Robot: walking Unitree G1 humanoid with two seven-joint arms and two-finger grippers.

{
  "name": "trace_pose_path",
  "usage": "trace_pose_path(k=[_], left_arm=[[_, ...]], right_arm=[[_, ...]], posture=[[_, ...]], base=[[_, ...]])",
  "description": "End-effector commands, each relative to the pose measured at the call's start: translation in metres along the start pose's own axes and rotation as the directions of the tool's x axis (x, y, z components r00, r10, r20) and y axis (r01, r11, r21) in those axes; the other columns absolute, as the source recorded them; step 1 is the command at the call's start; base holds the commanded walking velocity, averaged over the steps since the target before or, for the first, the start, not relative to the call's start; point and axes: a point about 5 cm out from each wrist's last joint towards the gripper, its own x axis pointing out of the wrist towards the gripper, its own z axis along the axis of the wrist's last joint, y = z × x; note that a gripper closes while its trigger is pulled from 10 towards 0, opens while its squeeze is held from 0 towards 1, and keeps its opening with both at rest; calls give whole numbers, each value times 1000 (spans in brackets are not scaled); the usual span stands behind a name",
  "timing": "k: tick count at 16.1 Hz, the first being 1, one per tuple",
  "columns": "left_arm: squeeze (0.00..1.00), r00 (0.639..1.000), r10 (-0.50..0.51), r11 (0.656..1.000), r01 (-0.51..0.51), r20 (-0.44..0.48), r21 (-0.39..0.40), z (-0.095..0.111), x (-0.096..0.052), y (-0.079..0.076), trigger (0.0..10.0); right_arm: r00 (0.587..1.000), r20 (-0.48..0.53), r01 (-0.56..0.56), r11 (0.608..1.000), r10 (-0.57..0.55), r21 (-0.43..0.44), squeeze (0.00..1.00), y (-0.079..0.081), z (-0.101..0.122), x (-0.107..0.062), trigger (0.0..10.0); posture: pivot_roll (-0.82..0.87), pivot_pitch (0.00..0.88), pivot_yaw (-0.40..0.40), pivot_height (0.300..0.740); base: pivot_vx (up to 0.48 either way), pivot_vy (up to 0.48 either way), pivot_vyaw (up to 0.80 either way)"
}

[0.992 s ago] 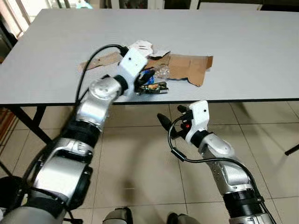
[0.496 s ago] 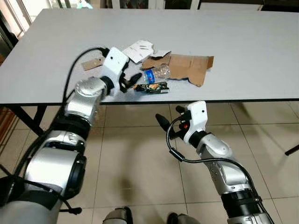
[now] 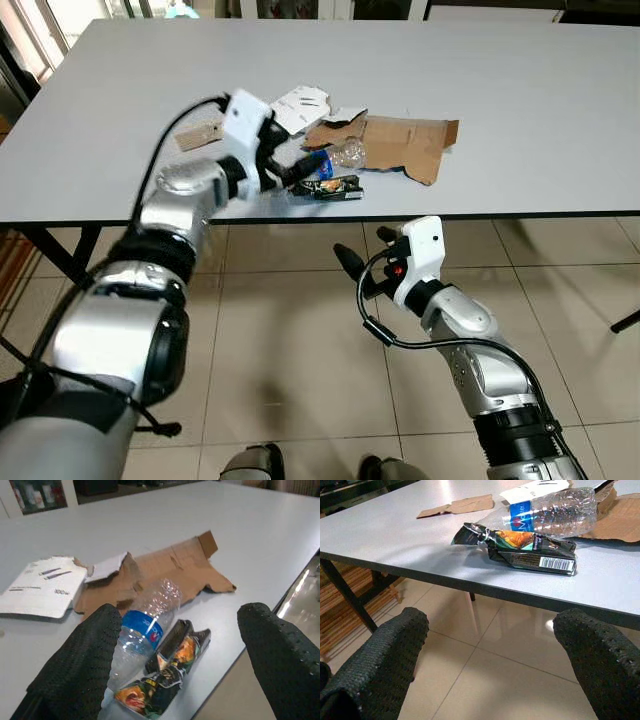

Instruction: Picking trash to rubbish bin

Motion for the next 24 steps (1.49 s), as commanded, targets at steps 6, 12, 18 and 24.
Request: trace_pose_path(k=[6, 12, 18, 24], left_arm=[[1000, 999, -34, 998, 34, -16, -46, 2, -3, 4, 10000], [1000, 996, 77, 997, -77, 36, 1, -6, -4, 4, 10000], [1000, 886, 451, 883, -460, 103, 88, -17, -19, 21, 10000], [1000, 751, 626, 760, -648, 209, 55, -22, -33, 22, 10000]], right_arm=[[1000, 14, 5, 1000, -5, -2, 0, -1, 2, 0, 10000], [999, 38, 17, 1000, -16, -14, 0, -5, 11, 2, 10000], [977, 104, 190, 982, -187, -18, 0, -24, 23, 7, 10000], [838, 259, 488, 872, -480, 35, 0, -64, 55, 0, 10000]], posture=[[-59, 114, 20, 740], [-63, 83, 10, 740], [-51, 56, 3, 740], [-47, 45, 3, 740]], base=[[0, 0, 0], [0, 0, 0], [0, 0, 0], [0, 0, 0]])
